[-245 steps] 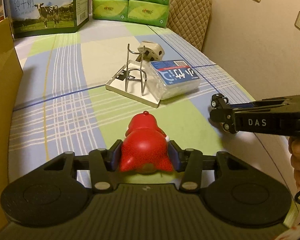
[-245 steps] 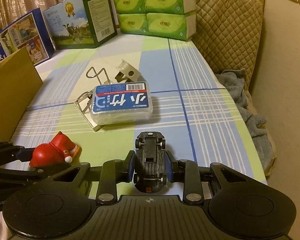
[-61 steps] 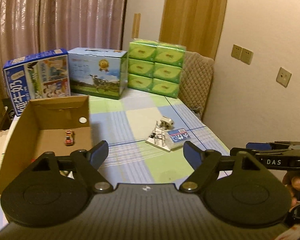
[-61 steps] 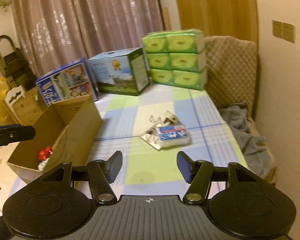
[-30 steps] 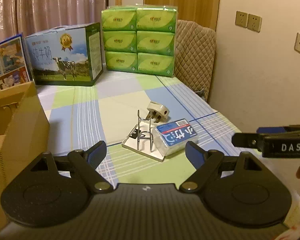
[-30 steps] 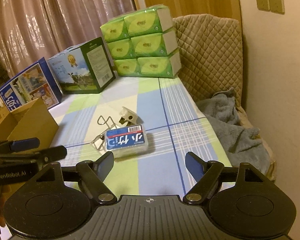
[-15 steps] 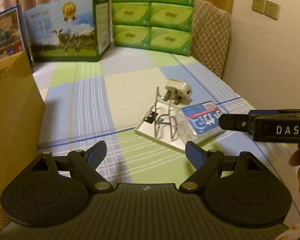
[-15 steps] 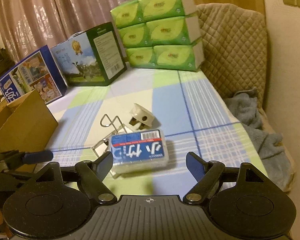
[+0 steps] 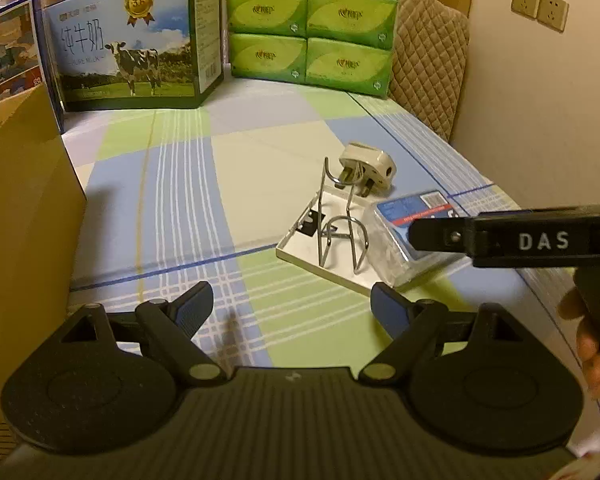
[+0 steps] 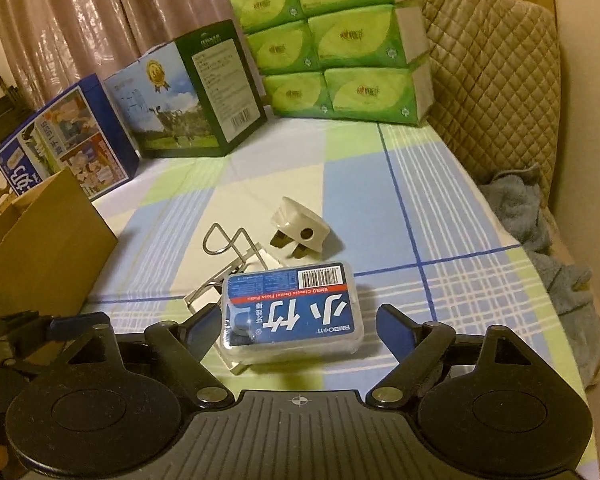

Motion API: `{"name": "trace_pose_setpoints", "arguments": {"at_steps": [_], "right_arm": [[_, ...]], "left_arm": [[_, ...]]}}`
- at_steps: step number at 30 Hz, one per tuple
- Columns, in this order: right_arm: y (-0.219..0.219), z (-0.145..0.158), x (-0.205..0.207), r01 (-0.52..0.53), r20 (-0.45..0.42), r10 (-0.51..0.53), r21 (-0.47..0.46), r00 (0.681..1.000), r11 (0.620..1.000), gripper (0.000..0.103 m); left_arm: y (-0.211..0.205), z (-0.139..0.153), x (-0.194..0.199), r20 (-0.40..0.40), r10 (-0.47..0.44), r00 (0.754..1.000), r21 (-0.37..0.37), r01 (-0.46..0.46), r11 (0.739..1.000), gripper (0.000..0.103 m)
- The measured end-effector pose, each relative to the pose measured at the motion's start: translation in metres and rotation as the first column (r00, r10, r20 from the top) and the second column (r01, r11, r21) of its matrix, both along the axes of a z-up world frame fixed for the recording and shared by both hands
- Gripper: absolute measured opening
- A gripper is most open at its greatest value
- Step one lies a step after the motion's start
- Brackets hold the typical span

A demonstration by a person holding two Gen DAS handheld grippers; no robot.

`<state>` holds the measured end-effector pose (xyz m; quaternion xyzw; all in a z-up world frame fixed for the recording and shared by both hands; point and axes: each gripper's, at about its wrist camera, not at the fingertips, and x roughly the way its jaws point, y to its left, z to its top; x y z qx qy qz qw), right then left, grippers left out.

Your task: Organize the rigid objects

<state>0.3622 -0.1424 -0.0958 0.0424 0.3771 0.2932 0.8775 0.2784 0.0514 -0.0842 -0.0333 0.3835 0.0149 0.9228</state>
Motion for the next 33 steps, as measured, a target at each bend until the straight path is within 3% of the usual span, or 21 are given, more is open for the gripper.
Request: {"name": "trace_pose_setpoints", "arguments": {"at_steps": [19, 24, 29, 33], "right_arm": [[0.016, -0.013, 0.013, -0.032, -0.037, 0.031, -0.049, 0.999, 0.998, 0.084], [-0.004, -0.005, 0.013, 0.042, -0.019, -0.043, -0.044, 0.999, 0.998, 0.083], [-0.023, -0.006, 0.018, 0.142, -0.005, -0.144, -0.127, 0.99, 0.982, 0.083], [-0.031, -0.01, 0.021, 0.164, -0.014, -0.168, -0.137, 0.986, 0.977, 0.083]], "left_arm": [[0.004, -0.007, 0.001, -0.019, 0.006, 1.0, -0.02, -0.006, 1.0, 0.083], [0.005, -0.005, 0.002, 0.003, -0.01, 1.0, -0.036, 0.01, 0.999, 0.083], [-0.002, -0.003, 0.006, 0.058, -0.041, 0.997, -0.063, 0.045, 0.997, 0.082], [-0.011, -0.002, 0.01, 0.094, -0.075, 0.993, -0.054, 0.08, 0.995, 0.074]]}}
